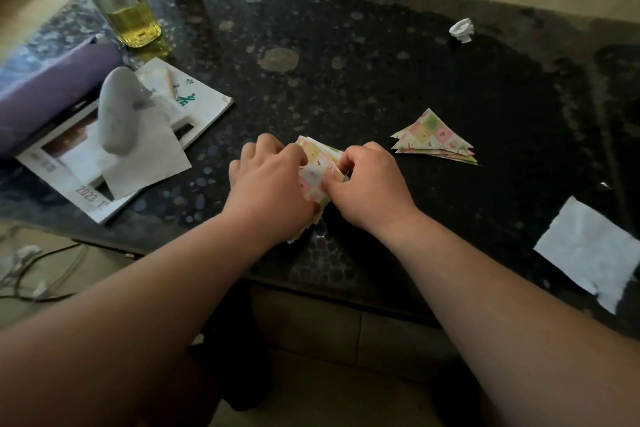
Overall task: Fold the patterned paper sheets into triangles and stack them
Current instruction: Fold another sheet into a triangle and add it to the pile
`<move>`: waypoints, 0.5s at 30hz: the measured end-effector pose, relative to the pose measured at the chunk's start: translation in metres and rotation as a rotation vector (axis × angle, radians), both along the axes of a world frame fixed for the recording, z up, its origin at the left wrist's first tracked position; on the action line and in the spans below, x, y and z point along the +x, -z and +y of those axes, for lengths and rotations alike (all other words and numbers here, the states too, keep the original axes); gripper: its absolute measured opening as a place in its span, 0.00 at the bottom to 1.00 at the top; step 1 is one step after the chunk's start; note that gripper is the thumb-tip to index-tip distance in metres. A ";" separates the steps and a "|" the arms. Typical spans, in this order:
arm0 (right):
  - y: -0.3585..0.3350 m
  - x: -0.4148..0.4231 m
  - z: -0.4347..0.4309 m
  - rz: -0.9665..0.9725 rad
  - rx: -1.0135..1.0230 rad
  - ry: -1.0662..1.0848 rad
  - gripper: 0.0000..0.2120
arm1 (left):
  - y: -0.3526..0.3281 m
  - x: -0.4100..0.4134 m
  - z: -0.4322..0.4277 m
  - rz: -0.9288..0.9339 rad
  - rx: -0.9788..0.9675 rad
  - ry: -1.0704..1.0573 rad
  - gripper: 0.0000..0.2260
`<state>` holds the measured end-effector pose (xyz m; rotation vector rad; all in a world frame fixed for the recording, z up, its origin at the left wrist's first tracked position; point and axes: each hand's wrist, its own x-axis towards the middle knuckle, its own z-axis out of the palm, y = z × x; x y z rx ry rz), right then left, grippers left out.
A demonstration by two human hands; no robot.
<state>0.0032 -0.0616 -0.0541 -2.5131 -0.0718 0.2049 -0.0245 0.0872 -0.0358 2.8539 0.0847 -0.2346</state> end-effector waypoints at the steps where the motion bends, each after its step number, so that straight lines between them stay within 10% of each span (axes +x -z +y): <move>1: 0.000 0.001 0.000 0.014 0.036 -0.001 0.09 | 0.000 0.000 0.000 -0.019 -0.017 0.012 0.25; 15: -0.008 0.006 -0.018 0.573 0.935 0.133 0.12 | 0.005 0.008 0.002 0.039 -0.413 -0.063 0.14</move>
